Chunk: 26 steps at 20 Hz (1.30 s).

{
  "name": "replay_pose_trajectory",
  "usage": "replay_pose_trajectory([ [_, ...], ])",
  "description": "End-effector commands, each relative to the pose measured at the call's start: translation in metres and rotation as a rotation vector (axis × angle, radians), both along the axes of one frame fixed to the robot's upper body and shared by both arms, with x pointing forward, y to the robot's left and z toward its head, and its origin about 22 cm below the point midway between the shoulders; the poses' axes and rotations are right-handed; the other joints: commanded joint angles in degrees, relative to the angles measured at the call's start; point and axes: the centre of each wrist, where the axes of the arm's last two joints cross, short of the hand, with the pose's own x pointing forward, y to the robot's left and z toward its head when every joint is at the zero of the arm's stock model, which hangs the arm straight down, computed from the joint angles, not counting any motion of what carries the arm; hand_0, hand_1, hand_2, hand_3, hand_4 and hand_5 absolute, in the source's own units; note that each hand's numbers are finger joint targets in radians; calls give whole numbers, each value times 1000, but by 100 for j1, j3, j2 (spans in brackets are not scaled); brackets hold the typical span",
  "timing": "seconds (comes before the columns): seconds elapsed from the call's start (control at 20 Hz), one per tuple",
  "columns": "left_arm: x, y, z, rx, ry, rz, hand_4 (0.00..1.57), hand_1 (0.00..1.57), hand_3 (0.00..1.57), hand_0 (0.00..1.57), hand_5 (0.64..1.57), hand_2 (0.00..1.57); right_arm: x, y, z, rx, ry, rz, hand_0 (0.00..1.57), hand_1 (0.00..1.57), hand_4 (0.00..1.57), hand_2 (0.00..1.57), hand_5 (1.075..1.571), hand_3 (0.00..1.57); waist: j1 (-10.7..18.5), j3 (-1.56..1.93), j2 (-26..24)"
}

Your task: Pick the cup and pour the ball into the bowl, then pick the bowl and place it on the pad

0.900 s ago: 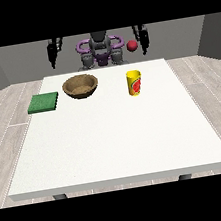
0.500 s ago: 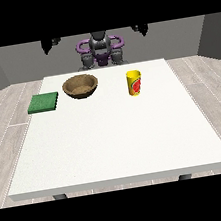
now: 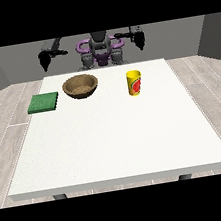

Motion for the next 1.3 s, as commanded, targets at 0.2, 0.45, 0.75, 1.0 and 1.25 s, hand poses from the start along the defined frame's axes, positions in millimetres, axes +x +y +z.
replay_pose_trajectory([
  [0.2,43,8,-9,39,-141,28,0,0,0,0,1453,0,40,-7,15,11,-176,26,0,0,0,0,1559,0,-199,2,1082],
  [0.45,72,5,11,44,-168,23,0,0,0,0,1448,0,54,-12,-7,26,-213,20,0,0,0,0,1552,0,-37,5,1290],
  [0.75,105,20,17,77,-212,81,0,0,0,0,1428,0,69,-15,-9,36,-241,54,0,0,0,0,1547,0,-263,4,1680],
  [1.0,112,42,-1,39,-247,82,0,0,0,0,1412,0,76,-2,-12,44,-312,59,0,0,0,0,1547,0,-290,3,2063],
  [1.25,126,60,-1,42,-264,135,0,0,0,0,1393,0,77,-18,-8,44,-342,87,0,0,0,0,1548,0,-497,3,2190],
])
